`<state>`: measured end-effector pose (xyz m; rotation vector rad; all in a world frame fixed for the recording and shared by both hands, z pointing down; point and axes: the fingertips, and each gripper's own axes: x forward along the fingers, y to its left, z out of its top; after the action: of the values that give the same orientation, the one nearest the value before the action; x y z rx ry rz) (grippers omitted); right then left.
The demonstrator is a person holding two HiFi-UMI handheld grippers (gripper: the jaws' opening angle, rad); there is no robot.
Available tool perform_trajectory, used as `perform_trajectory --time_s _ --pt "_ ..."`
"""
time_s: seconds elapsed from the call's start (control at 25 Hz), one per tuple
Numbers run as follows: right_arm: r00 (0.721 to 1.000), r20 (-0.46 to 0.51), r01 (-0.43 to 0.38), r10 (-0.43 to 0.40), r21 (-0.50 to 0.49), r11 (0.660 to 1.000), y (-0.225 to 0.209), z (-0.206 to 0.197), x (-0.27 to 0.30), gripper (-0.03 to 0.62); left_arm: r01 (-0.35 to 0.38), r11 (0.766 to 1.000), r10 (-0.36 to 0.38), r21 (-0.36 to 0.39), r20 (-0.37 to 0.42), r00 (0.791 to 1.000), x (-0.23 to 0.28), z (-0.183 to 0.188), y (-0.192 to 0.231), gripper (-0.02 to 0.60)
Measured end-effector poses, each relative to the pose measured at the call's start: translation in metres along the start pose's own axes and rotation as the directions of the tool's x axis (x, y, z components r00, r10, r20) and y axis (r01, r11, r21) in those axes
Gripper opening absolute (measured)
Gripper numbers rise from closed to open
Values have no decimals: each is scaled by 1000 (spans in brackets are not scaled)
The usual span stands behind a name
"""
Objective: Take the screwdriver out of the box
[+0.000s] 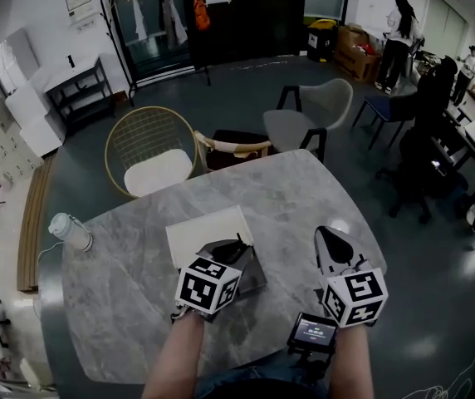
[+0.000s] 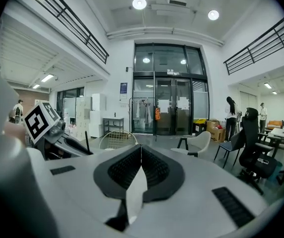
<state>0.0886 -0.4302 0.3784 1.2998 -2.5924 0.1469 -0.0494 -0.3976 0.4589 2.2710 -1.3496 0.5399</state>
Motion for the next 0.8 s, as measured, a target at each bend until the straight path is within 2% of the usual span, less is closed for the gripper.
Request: perform_trajectory --time_s 0.16,0.4,0.6,0.8 --pt "999 8 -31 32 -22 999 -5 7 3 25 -47 999 47 -2 105 993 -6 21 3 84" --pt "996 6 -88 88 -28 996 -15 12 9 25 -117 993 120 -26 215 969 -16 47 4 84" --pt "990 8 -138 138 -30 990 -16 11 19 26 -203 978 208 -48 270 940 -28 49 14 84" --pt "986 29 -164 165 -23 986 -9 15 23 26 -253 965 262 -71 316 912 -53 52 26 84"
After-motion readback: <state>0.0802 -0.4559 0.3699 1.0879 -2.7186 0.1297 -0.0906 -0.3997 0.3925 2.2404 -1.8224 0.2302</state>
